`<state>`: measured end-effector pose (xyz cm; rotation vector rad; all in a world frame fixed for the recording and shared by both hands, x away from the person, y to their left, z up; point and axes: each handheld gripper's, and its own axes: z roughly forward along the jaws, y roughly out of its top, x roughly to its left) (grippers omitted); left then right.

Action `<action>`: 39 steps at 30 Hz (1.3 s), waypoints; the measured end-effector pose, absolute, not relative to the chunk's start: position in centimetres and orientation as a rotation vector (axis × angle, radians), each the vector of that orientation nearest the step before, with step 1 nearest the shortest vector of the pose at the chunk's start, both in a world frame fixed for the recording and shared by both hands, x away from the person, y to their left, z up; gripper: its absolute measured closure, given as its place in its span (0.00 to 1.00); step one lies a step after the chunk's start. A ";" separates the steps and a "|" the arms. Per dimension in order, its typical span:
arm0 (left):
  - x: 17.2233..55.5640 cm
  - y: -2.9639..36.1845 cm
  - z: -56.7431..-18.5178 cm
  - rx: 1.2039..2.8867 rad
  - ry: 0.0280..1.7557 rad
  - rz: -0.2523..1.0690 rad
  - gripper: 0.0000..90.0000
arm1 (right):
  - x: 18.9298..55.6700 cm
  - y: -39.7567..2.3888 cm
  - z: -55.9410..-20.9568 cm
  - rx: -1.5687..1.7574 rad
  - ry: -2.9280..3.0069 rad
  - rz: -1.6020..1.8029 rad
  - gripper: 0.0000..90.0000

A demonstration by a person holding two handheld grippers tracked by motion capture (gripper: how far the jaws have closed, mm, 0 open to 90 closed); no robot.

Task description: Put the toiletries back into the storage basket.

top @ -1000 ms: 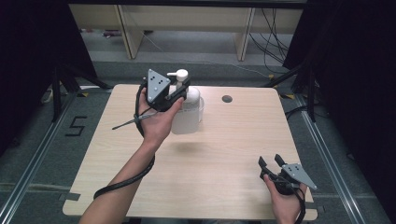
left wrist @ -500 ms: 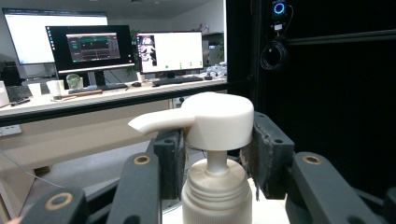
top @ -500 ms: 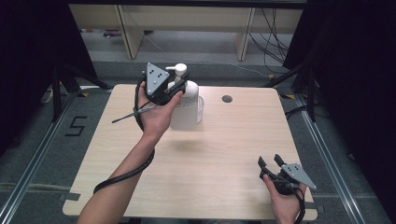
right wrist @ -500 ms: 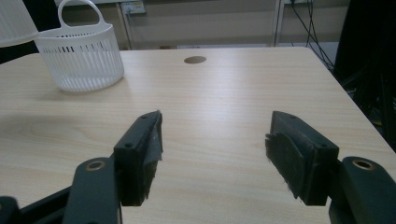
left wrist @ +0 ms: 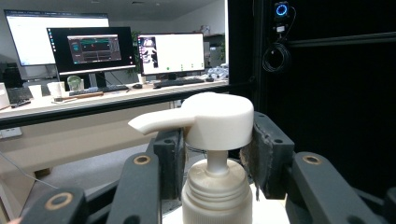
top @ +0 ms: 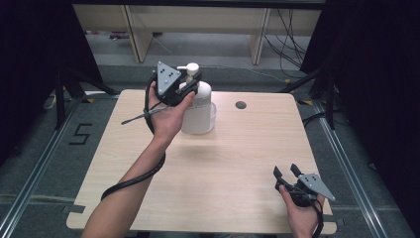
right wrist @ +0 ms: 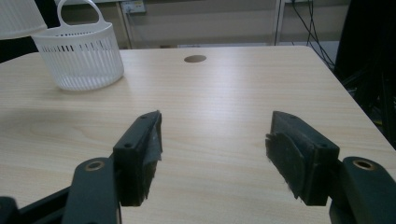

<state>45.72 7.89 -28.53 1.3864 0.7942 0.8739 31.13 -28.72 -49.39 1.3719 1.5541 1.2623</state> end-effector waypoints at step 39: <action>47.9 7.2 -26.6 1.371 0.777 0.876 0.66 | 31.2 -28.6 -49.4 1.380 1.571 1.243 0.40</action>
